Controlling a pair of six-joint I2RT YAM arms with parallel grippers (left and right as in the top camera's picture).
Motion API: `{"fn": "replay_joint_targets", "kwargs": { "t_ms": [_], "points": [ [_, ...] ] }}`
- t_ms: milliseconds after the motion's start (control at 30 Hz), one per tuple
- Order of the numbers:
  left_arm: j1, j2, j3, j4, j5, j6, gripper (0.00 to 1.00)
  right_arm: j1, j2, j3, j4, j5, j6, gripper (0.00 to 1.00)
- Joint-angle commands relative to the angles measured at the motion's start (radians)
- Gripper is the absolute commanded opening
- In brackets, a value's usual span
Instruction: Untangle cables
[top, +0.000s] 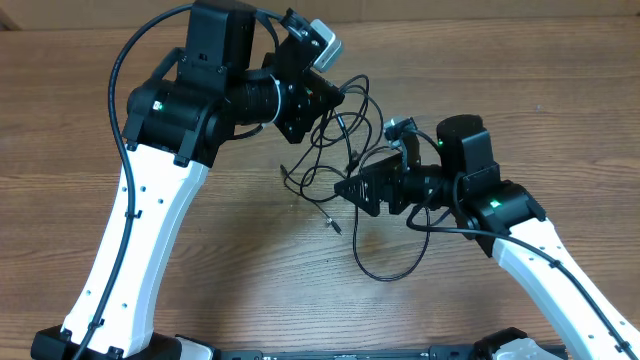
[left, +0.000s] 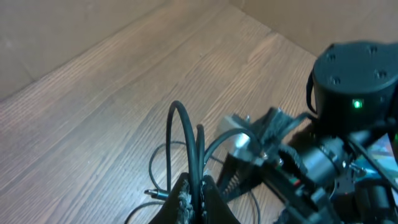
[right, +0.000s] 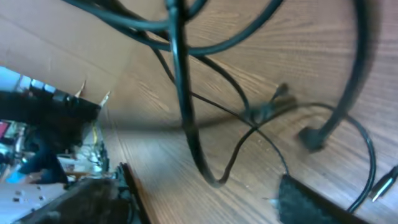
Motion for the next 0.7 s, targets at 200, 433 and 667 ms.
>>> {"fn": "replay_joint_targets", "kwargs": {
  "t_ms": [200, 433, 667],
  "points": [
    [-0.004, 0.005, 0.021, 0.012, 0.045, -0.08, 0.04, 0.026, 0.0, -0.004, 0.003, 0.12, 0.061, 0.32],
    [-0.004, 0.005, 0.021, 0.013, 0.061, -0.092, 0.04, 0.026, 0.0, -0.005, -0.002, 0.159, 0.1, 0.11],
    [-0.002, 0.005, 0.021, 0.011, -0.006, -0.091, 0.04, 0.026, 0.0, -0.005, -0.183, 0.48, 0.208, 0.04]
  ]
}}
